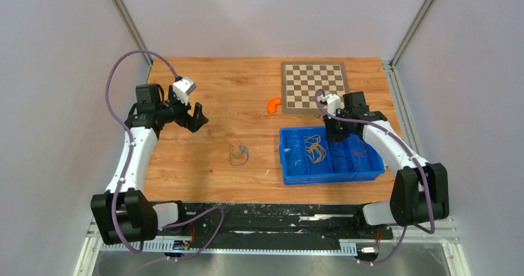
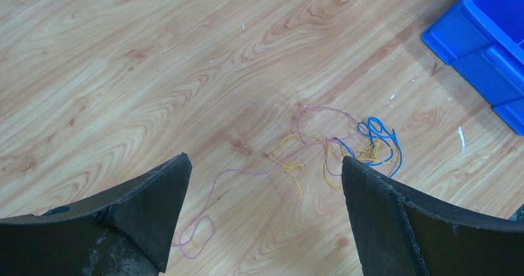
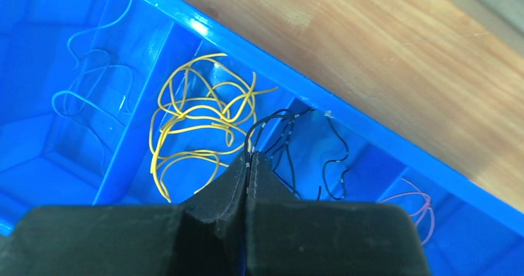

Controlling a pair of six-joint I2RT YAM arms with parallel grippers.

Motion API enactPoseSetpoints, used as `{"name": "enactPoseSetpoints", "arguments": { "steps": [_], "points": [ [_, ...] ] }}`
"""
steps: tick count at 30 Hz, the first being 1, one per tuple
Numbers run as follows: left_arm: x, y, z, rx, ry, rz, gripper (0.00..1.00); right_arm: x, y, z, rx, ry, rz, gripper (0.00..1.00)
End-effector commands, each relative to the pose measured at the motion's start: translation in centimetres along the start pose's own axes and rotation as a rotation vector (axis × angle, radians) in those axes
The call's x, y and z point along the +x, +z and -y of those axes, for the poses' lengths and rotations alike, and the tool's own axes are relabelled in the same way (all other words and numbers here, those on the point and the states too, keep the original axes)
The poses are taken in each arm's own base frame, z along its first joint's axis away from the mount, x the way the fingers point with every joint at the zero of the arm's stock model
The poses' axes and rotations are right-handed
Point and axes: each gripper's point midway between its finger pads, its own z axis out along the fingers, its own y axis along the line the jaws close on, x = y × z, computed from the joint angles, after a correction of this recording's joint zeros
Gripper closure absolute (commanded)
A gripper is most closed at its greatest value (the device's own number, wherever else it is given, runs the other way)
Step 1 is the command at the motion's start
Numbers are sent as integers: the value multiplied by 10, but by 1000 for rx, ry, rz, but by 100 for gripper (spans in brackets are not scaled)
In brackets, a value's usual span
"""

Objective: Untangle the cables

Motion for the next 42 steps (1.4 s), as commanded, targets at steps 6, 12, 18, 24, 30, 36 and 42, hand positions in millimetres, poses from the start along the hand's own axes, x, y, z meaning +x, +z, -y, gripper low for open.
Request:
{"name": "enactPoseSetpoints", "arguments": {
  "steps": [6, 12, 18, 24, 30, 36, 42],
  "points": [
    [-7, -5, -1, -13, 15, 18, 0, 19, 17, 10, 0, 55, -46, 100],
    [-6, -6, -1, -18, 17, 11, 0, 47, 27, 34, 46, 48, -99, 100],
    [-8, -5, -1, -13, 2, 15, 0, 54, 36, 38, 57, 55, -112, 100],
    [-7, -9, -1, -27, 23, 9, 0, 16, 5, 30, 36, 25, 25, 100],
    [-5, -5, 0, -14, 2, 8, 0, -11, -22, 23, 32, 19, 120, 100],
    [-11, -6, 0, -12, -6, 21, 0, 14, -2, 40, 89, 108, 11, 100],
    [-8, -6, -1, -16, 0, 13, 0, 24, 21, 50, 122, 212, -41, 100]
  ]
}}
